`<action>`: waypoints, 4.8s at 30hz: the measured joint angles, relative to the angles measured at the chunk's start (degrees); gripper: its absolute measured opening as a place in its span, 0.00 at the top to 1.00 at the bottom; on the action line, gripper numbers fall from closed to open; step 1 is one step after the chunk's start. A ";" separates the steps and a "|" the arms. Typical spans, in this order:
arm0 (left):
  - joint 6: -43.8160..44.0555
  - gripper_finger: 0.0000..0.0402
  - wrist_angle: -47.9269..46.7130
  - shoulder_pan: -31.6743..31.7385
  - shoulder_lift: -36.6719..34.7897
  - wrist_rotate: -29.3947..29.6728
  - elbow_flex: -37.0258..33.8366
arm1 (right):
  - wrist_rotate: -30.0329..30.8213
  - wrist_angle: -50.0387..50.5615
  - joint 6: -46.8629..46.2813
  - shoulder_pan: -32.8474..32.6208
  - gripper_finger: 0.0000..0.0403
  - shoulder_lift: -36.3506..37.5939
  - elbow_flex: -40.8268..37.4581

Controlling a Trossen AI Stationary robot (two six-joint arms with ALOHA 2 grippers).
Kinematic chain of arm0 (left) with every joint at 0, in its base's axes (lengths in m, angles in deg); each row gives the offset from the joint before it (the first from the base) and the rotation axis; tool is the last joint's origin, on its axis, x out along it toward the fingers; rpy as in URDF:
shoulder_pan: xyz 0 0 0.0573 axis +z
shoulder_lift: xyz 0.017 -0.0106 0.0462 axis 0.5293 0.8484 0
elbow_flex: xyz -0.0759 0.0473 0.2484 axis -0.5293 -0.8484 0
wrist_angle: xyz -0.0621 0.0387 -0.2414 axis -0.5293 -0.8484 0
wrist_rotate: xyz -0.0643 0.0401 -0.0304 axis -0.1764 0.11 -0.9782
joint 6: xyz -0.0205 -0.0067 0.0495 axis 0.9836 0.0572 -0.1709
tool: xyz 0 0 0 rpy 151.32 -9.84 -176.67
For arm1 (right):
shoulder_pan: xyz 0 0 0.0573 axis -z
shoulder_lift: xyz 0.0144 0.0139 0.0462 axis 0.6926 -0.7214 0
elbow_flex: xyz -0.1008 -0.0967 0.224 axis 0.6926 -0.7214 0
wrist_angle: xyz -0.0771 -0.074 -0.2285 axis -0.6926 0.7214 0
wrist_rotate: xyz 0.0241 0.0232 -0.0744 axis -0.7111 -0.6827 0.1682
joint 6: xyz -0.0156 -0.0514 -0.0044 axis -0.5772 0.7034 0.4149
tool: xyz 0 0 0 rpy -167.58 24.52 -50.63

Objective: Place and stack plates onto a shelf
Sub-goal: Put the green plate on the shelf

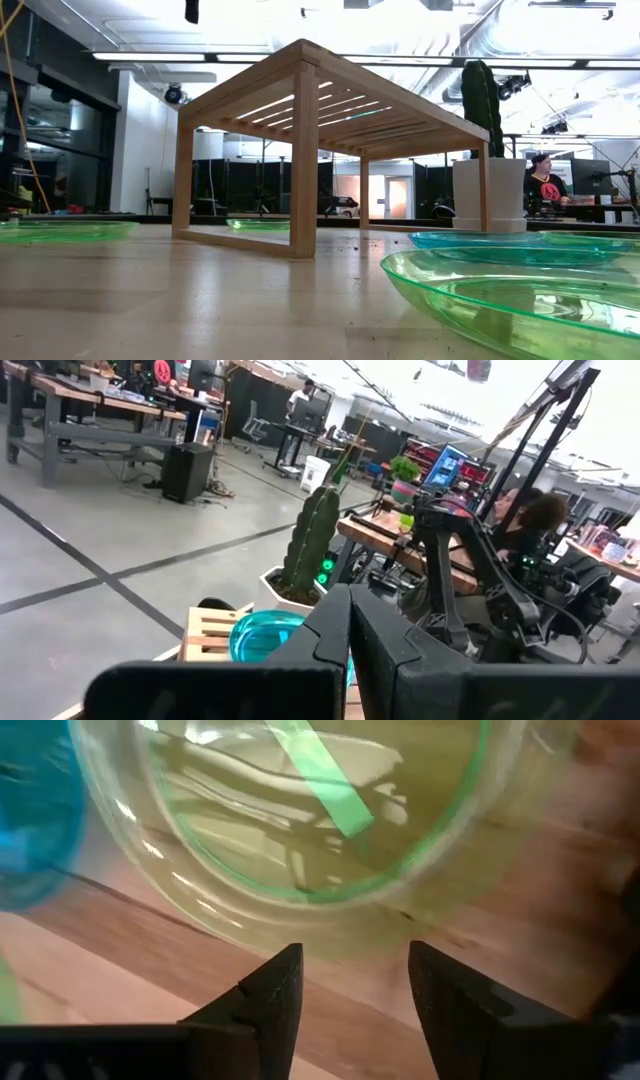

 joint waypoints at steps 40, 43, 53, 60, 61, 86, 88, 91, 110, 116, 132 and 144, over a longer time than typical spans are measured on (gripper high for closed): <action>-1.60 1.00 -0.07 0.00 0.00 2.77 -0.02 | -2.47 6.16 0.50 19.02 0.72 -4.22 -0.15; -2.47 1.00 -0.09 -0.01 0.00 3.80 -0.02 | -3.18 5.75 1.46 19.66 0.88 -5.37 -0.07; -3.11 1.00 -0.07 0.00 0.00 5.45 -0.02 | -3.70 5.54 4.13 19.59 1.00 -4.05 0.50; -3.11 1.00 -0.07 0.00 0.00 5.52 -0.02 | -2.53 5.44 6.61 18.74 1.00 2.27 0.66; -3.11 1.00 -0.07 0.00 0.00 5.66 -0.02 | -2.07 5.48 6.95 18.36 1.00 2.98 0.68; -2.97 1.00 -0.03 0.04 0.00 7.15 -0.02 | 4.16 3.36 48.16 17.12 1.00 10.58 23.95; -2.52 1.00 -0.04 0.04 0.00 7.14 -0.02 | 9.69 -2.96 51.67 18.48 1.00 10.47 24.37; -2.53 1.00 -0.04 0.04 0.02 6.95 -0.02 | 15.35 -13.52 57.88 22.35 1.00 8.88 24.43; -2.49 1.00 -0.02 0.04 0.02 6.93 -0.02 | 6.76 -51.92 59.02 54.21 1.00 -19.52 24.44; -2.49 1.00 -0.01 0.04 0.01 6.93 -0.02 | 5.69 -52.48 54.73 54.85 1.00 -23.24 24.49; -0.96 1.00 0.00 0.03 0.02 6.91 -0.02 | 10.58 -63.82 51.30 54.89 1.00 -30.21 24.39; -0.99 1.00 -0.04 0.03 0.02 6.99 -0.02 | 13.50 -64.68 52.92 56.40 0.75 -30.77 24.39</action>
